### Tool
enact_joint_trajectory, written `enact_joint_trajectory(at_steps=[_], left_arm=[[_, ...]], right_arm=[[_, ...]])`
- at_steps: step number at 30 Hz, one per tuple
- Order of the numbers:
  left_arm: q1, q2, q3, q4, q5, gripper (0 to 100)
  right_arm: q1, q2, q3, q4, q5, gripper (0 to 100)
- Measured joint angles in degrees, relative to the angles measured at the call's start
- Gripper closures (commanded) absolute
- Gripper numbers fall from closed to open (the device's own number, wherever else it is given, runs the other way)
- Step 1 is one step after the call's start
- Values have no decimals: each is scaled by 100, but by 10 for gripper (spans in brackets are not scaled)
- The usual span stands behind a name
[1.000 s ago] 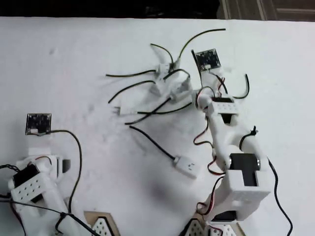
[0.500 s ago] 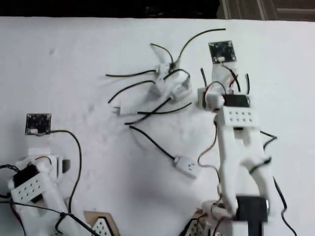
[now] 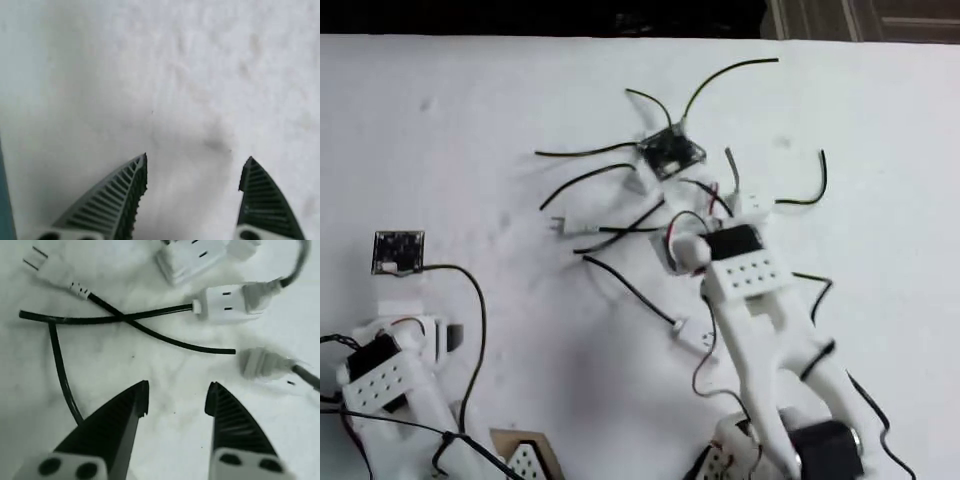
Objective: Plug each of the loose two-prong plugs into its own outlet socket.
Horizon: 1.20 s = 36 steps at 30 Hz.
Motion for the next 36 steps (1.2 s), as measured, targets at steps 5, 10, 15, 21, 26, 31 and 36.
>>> enact_joint_trajectory(at_steps=[5, 10, 15, 21, 26, 31, 36], left_arm=[[0, 0, 0, 0, 0, 703], [0, 0, 0, 0, 0, 703], [0, 0, 0, 0, 0, 703], [0, 0, 0, 0, 0, 703], [0, 0, 0, 0, 0, 703], [0, 0, 0, 0, 0, 703], [0, 0, 18, 0, 0, 703]], right_arm=[[0, 1081, -273, -237, 791, 817], [0, 2110, -993, -246, 1371, 817], [0, 2681, -1459, -246, 1820, 817], [0, 3138, -1837, -246, 2119, 820], [-88, 3771, -2163, -264, 2277, 899], [-62, 4062, -2558, -44, 2523, 980], [-62, 3938, -2620, 475, 2532, 981]])
